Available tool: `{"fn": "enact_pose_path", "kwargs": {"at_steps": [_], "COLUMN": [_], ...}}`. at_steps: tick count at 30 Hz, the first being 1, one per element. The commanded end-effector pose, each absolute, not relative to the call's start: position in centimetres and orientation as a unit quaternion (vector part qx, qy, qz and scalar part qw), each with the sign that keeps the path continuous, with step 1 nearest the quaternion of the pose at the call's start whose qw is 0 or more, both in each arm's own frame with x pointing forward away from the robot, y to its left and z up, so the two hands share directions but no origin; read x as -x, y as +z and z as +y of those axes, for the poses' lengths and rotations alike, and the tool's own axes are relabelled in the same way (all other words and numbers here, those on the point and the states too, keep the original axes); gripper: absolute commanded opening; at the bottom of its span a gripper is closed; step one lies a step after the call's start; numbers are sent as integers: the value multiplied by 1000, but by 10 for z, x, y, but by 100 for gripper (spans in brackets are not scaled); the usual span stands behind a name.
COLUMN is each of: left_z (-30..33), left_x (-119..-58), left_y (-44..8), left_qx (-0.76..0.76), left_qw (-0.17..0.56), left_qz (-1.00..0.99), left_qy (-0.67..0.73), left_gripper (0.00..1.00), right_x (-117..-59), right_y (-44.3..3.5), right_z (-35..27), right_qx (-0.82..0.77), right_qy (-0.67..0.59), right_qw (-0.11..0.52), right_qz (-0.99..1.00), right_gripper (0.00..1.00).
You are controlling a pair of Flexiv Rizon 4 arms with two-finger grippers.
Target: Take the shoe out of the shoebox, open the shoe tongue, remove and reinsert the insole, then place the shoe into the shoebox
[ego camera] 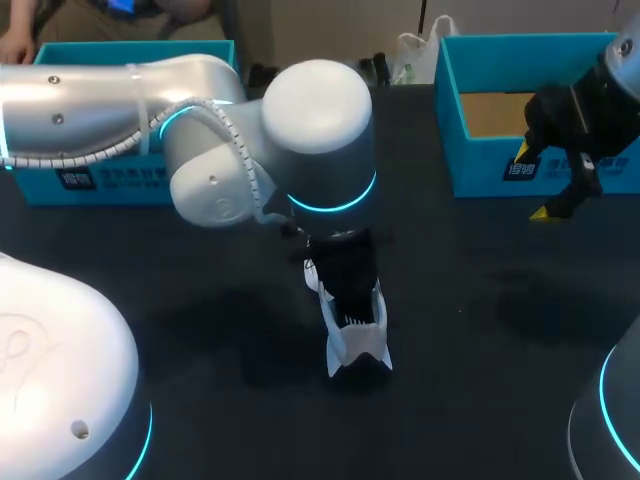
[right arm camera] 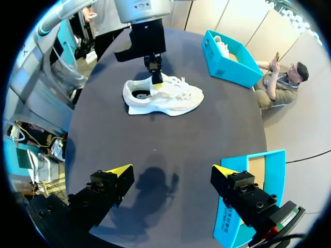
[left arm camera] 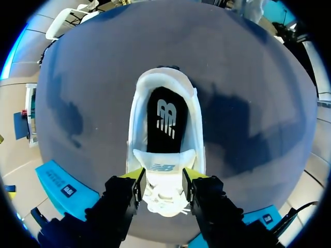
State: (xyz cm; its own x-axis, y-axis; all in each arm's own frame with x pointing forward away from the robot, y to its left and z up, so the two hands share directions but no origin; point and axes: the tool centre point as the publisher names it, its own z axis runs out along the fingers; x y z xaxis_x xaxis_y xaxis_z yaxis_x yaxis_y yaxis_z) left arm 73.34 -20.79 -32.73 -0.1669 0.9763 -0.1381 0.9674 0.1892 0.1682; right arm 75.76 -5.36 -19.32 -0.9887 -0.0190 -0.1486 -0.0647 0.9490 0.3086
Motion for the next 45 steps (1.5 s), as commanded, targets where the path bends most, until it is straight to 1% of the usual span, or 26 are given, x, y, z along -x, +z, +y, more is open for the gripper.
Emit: {"fn": "enact_pose_path", "kwargs": {"at_steps": [1,3,5,6,9,10,11,12,14,32,34,35,38,40,42,44,45], "left_z": [-213,-212,-209,-208,-203,-201,-199,-198,-194,-194,-203,-203,-207,-207,-208,-209,-210], "left_x": [-733,-733,-735,-737,-739,-740,-742,-743,-742,-742,-738,-735,-728,-726,-722,-717,-715], "left_y": [-332,-331,-325,-321,-307,-303,-300,-298,-297,-297,-292,-289,-280,-276,-275,-276,-277], "left_qx": [-636,-633,-618,-606,-570,-556,-537,-521,-489,-489,-423,-398,-293,-237,-184,-107,-90], "left_qw": [99,97,90,95,91,89,89,79,84,84,73,79,65,44,45,64,55], "left_qz": [765,768,781,789,817,826,839,850,868,868,903,914,954,970,982,992,994], "left_qy": [23,30,30,31,23,19,13,11,23,23,9,-3,1,2,4,9,7], "left_gripper": [46,46,49,55,91,96,99,100,100,100,100,100,100,100,100,100,100], "right_x": [-758,-758,-758,-758,-758,-758,-758,-758,-758,-758,-758,-758,-758,-758,-758,-758,-758], "right_y": [-194,-194,-194,-194,-194,-194,-194,-194,-194,-194,-194,-194,-194,-194,-194,-194,-194], "right_z": [-53,-53,-53,-53,-53,-53,-53,-53,-53,-53,-53,-53,-53,-53,-53,-53,-53], "right_qx": [21,21,21,21,21,21,21,21,21,21,21,21,21,21,21,21,21], "right_qy": [158,158,158,158,158,158,158,158,158,158,158,158,158,158,158,158,158], "right_qw": [72,72,72,72,72,72,72,72,72,72,72,72,72,72,72,72,72], "right_qz": [985,985,985,985,985,985,985,985,985,985,985,985,985,985,985,985,985], "right_gripper": [100,100,100,100,100,100,100,100,100,100,100,100,100,100,100,100,100]}}
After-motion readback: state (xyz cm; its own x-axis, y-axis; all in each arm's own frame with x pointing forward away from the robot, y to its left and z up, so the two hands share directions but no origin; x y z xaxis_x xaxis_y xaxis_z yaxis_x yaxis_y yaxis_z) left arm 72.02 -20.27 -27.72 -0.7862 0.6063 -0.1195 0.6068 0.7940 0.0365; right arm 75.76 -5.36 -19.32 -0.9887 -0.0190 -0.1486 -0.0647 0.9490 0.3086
